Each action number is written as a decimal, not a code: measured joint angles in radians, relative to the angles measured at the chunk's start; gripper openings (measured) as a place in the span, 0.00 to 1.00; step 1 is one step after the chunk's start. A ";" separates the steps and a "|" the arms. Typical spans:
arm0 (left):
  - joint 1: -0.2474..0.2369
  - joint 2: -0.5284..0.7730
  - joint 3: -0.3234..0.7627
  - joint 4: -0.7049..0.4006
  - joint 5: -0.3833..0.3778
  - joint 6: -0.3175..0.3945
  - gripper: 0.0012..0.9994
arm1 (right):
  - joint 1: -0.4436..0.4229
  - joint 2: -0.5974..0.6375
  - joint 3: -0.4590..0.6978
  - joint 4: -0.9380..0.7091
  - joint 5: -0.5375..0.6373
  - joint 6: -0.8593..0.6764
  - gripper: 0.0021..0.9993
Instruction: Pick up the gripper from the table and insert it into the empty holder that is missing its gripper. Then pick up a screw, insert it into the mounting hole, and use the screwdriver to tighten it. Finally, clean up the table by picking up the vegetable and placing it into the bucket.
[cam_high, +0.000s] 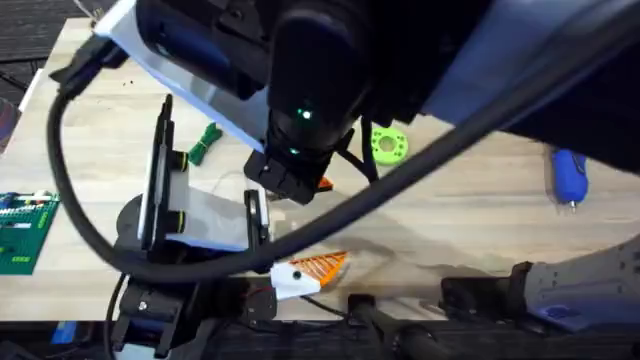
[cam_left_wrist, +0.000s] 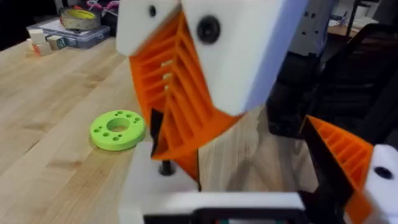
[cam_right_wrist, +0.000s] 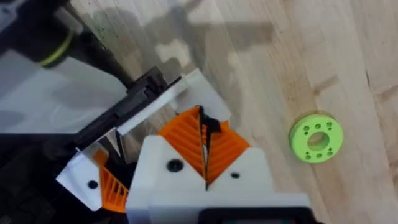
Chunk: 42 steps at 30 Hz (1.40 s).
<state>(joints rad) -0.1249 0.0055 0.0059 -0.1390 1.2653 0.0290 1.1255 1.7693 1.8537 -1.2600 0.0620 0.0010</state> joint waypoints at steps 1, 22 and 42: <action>0.000 0.000 0.000 0.000 0.001 0.000 0.99 | 0.000 0.000 -0.002 0.001 0.000 0.001 0.01; 0.000 0.000 0.000 0.000 0.003 0.000 0.99 | -0.008 0.000 -0.008 0.006 0.003 0.029 0.97; 0.000 0.000 0.000 0.000 0.003 0.001 0.99 | -0.465 -0.007 -0.007 0.009 -0.007 0.232 0.99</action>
<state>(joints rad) -0.1249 0.0055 0.0059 -0.1394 1.2686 0.0299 0.6603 1.7622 1.8465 -1.2506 0.0552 0.2330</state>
